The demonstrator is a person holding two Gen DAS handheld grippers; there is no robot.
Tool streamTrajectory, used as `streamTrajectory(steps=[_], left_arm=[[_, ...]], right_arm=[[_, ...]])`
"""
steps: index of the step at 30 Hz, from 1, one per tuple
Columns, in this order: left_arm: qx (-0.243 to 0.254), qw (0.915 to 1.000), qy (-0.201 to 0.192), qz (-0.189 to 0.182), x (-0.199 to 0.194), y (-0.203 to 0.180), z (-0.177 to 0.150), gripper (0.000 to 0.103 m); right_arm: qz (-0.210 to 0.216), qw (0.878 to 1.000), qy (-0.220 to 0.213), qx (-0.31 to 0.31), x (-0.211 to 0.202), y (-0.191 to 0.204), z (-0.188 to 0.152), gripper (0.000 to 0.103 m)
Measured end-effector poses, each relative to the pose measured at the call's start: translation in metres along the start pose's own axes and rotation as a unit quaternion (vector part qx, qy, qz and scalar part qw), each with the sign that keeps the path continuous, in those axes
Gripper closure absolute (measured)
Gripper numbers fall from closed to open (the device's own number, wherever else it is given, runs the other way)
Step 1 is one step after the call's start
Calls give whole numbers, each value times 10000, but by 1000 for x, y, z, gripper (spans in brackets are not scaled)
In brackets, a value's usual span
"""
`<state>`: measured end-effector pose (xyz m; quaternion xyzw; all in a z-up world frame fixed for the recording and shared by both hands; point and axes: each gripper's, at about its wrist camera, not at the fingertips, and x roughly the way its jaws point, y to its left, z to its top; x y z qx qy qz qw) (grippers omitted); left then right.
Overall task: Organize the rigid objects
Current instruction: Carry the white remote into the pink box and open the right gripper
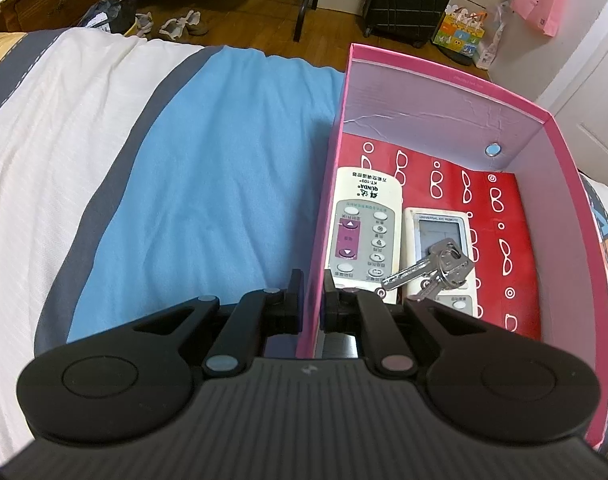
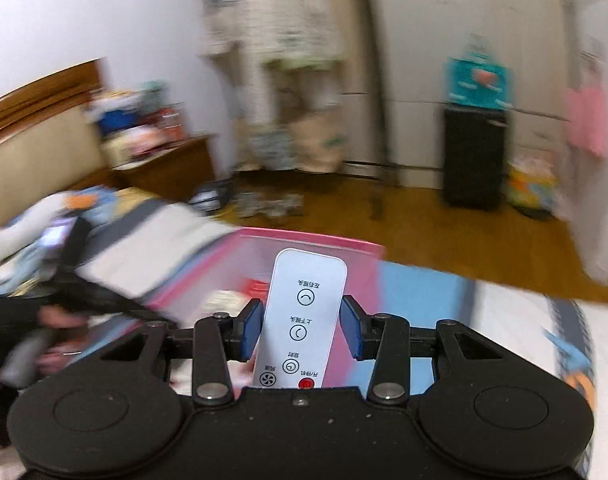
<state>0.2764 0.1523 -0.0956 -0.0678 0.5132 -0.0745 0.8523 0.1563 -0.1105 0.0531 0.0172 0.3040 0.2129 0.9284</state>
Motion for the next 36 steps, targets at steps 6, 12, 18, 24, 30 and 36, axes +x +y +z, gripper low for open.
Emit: streamTrajectory(steps=[6,12,18,24,30,36], left_arm=[[-74,9999,16,-104,0,3,-1,96],[-125,9997,23,-206,-1,7,-1,96],[-211,9992,42,-326,0,11,0,96],[-204,9992,46,-334,1,12,0,96],[-172,9995,40,-280,1,8,0,96],[-126,9998,48,-149,1,2,0,96]], right_arm=[[250,9939,846,-665,42,50,-4,56],[-458,9837,1487,-896,88,63,-20,56],[-973,9725,1799,-1116,112,67,-24,55],[-617,9846,1540,-546,97,47,-14,43],[-441,9945,932,-175,45,9,11,42],[-283,9978,593,26,8,-41,28,39]])
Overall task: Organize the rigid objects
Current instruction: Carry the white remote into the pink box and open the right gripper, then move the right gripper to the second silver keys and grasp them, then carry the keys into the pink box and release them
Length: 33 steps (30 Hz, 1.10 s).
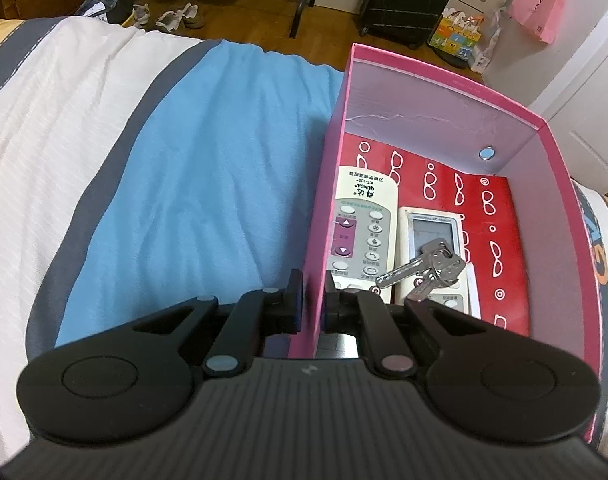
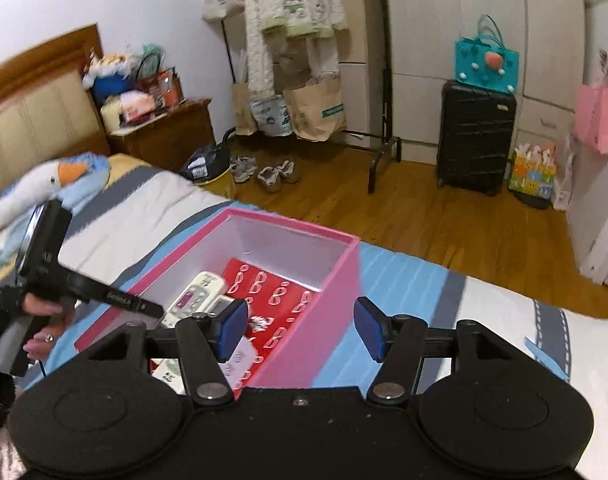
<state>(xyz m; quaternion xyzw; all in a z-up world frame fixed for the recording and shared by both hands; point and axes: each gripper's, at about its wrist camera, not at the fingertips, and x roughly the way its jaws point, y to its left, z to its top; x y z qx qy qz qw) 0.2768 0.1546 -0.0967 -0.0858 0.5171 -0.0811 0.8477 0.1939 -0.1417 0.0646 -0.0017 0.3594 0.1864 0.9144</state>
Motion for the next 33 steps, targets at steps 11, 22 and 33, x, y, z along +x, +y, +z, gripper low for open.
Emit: streamTrajectory(steps=[11,22,33], left_arm=[[81,9998,50,166,2,-4,1,96],[186,9997,18,166,0,-6,0,96],[199,9997,11,156,1,-5,2,97]], right_arm=[[-326,9836,591,1670,49,-120,-42,39],[-682,9558,1179,2607,115,-170,-86,69],[-979,9494,902,2844,120,-175,-89,90]])
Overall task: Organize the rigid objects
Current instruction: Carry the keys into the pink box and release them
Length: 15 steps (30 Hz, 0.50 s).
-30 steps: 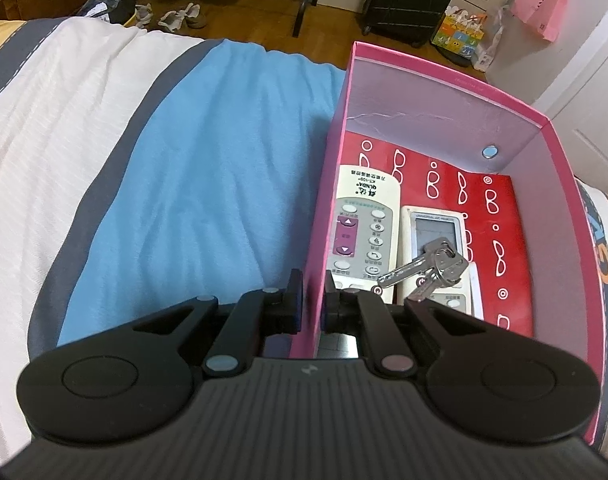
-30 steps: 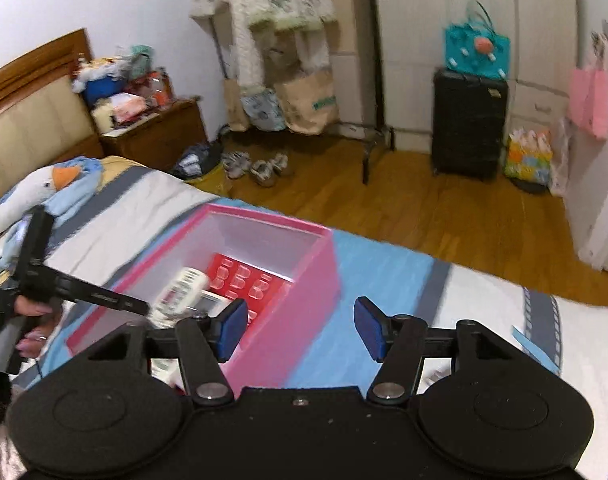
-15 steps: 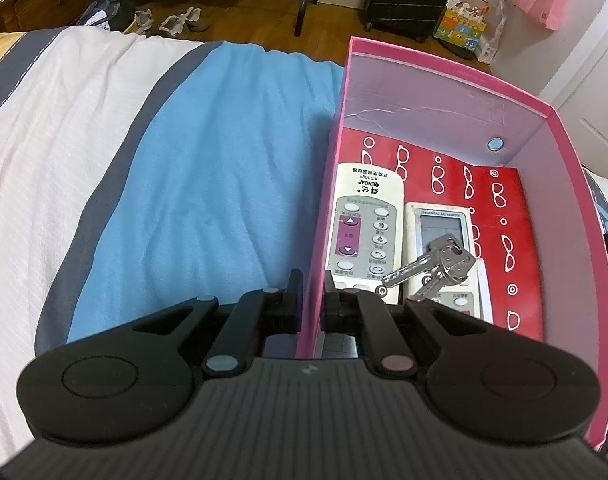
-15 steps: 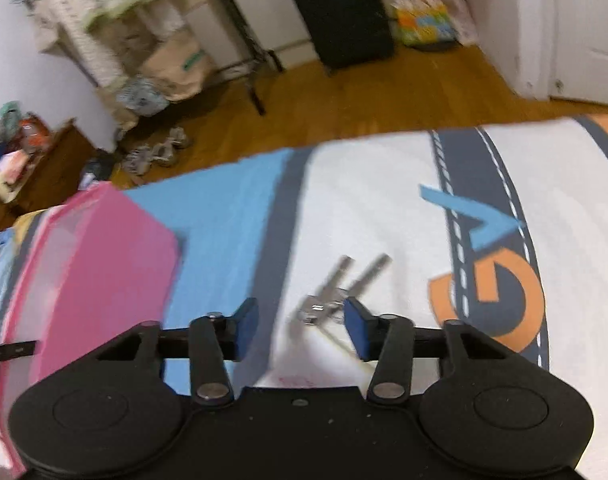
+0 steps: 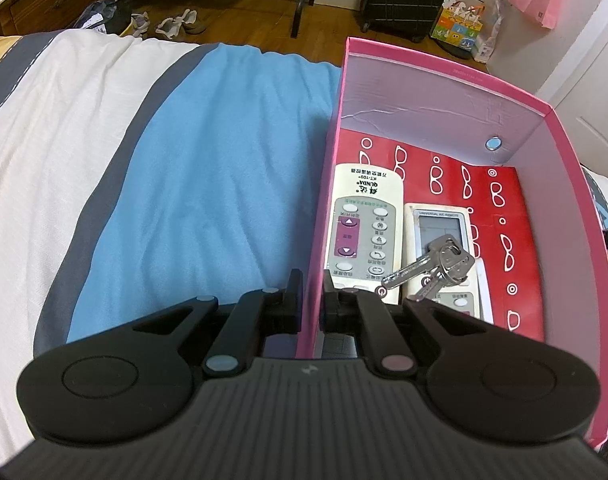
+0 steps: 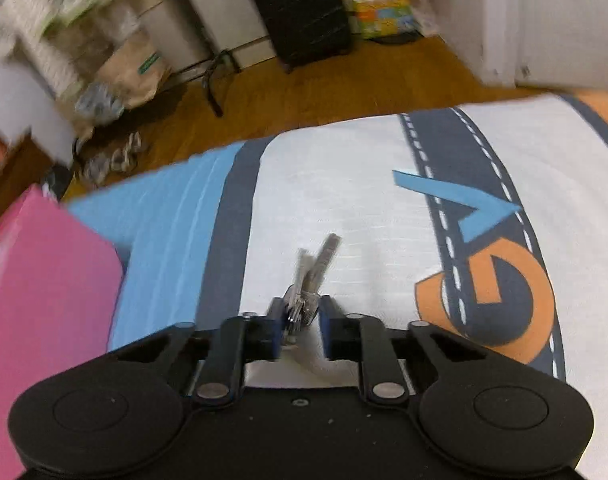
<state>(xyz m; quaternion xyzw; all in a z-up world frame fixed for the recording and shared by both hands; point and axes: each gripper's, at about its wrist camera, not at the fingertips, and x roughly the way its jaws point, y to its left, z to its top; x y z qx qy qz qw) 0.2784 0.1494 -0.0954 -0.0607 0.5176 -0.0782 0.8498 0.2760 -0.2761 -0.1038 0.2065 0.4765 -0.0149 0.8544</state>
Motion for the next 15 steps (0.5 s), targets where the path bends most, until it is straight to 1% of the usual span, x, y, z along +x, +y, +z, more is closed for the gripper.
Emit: streamTrajectory(steps=[1,4,7,11,15], left_arm=[[-1,10000,0,-2,0,0,0,96],[-5,10000,-1,4,0,0,0,96],[-4,10000,-5,9,0,0,-1,96],[-31,10000,-8,2,0,0,0,96],[-27,10000,-8,32,0,0,1,96]], right_arm=[[140,9998,-29,166,-4,-6,3,93],[473,9973,-81,560,-14,-15,7,93],[896,9932,-158,728,-29,-12,6,94],[1277,9895,-347,587,-53,3,4,94],[1672,9837,-621,224,-86,25,-1,94]])
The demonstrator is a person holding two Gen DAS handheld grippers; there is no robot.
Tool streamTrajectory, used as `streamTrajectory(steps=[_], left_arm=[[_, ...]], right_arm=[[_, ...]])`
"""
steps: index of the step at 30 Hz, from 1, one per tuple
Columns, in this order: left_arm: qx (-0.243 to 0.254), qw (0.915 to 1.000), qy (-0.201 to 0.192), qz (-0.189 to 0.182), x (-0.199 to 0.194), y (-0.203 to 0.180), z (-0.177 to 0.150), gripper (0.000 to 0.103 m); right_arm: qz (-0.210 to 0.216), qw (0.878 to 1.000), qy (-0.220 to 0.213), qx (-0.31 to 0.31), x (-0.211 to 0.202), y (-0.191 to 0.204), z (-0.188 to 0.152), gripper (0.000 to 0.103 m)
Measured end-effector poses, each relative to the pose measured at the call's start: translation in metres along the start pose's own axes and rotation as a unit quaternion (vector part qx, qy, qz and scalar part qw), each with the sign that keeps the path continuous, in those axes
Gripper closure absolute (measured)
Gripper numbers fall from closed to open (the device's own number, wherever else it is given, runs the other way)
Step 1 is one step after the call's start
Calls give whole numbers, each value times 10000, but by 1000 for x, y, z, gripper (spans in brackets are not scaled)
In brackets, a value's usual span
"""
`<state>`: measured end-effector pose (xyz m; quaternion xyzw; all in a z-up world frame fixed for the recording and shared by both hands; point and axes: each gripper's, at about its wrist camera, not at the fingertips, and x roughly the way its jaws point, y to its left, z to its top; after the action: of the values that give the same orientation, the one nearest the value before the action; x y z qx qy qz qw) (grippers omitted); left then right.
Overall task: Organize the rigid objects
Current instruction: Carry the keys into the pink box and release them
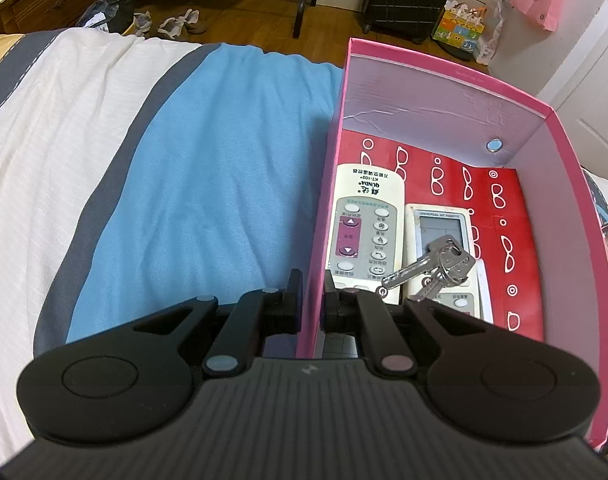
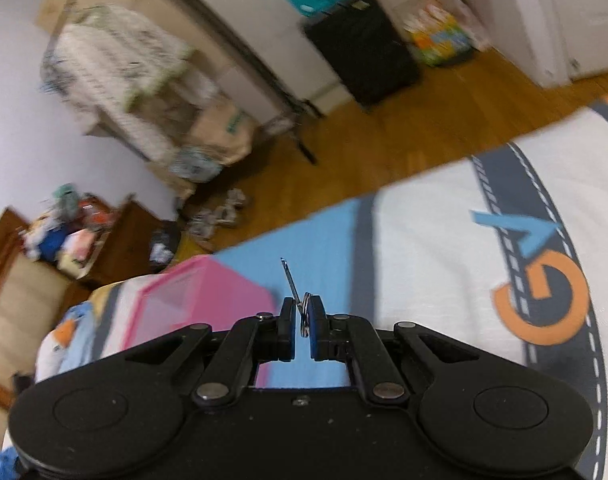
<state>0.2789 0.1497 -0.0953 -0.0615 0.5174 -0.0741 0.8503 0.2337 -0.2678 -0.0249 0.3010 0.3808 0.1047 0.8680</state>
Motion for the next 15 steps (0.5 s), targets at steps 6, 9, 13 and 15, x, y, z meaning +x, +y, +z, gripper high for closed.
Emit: streamTrajectory(steps=[6,9,13,15], left_arm=[[1,10000,-69,70,-2,-2,-1,96],[-3,10000,-62,73,-3,-2,-2,96],[-9,10000,-62,65,-2,-1,-2,96],[-8,10000,-53,46,-2,-1,-2,96]], right_arm=[[929,9933,24,-684,-39,62,-7,94],[1376,9864,89,-899,-48,88,-11,94],[1660,9798,390,-1049,-37,114,-26,94],[1715,9780,566,-1042,-24,121,-36,94]])
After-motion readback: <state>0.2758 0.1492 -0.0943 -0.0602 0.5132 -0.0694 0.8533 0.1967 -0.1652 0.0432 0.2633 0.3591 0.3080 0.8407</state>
